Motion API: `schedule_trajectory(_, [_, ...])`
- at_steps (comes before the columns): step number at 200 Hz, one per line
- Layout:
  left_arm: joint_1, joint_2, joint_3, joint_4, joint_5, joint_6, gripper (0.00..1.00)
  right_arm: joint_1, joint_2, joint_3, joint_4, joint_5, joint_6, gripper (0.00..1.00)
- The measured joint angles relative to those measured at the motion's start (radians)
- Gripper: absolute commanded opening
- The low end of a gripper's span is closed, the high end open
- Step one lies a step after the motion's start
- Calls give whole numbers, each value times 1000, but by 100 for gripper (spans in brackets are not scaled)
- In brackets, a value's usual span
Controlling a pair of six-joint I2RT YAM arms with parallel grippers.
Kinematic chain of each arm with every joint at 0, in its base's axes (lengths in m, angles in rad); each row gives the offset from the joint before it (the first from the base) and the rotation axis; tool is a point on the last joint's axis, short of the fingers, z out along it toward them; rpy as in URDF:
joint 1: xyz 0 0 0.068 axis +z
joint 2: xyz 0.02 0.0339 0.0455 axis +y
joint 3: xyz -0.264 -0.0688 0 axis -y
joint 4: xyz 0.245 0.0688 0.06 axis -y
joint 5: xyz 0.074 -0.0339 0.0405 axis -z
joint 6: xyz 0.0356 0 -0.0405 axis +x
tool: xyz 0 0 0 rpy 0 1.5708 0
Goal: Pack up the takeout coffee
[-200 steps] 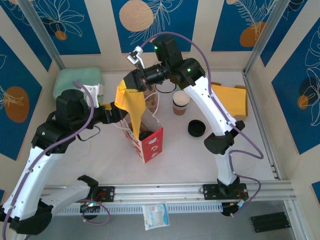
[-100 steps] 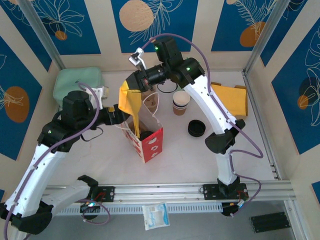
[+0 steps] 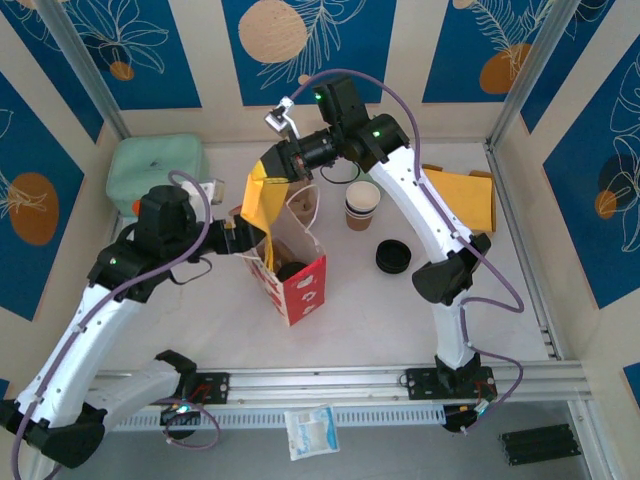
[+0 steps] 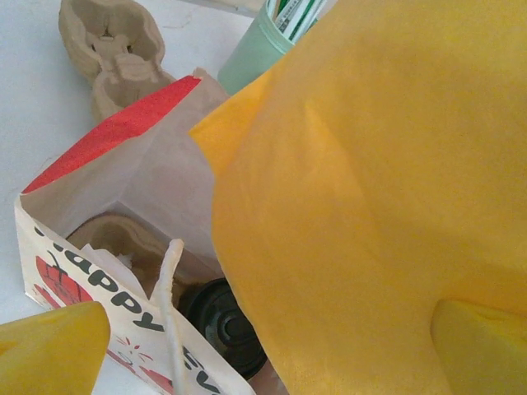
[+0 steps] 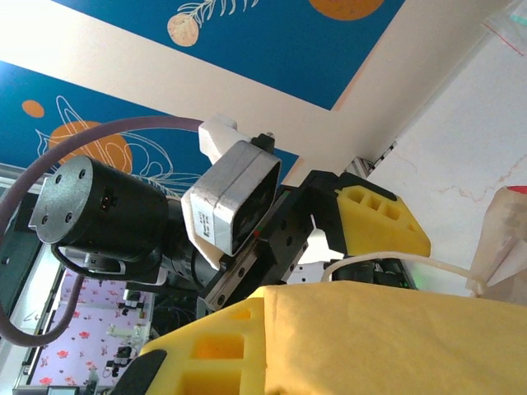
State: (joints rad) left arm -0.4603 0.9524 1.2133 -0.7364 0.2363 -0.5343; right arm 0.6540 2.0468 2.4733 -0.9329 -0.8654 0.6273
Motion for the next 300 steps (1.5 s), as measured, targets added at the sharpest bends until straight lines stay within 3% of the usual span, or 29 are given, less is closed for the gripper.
schedule_trajectory(127, [-21, 51, -51, 78, 26, 0, 100, -2, 23, -4, -16, 1, -35, 0])
schedule_trajectory(209, [-21, 30, -100, 68, 6, 8, 99, 0, -6, -154, -34, 25, -95, 2])
schedule_trajectory(248, [-23, 4, -98, 60, -5, 12, 99, 4, -60, -210, -35, 45, -117, 9])
schedule_trajectory(300, [-23, -11, -55, 54, -9, 11, 99, 14, -100, -225, -54, 80, -153, 26])
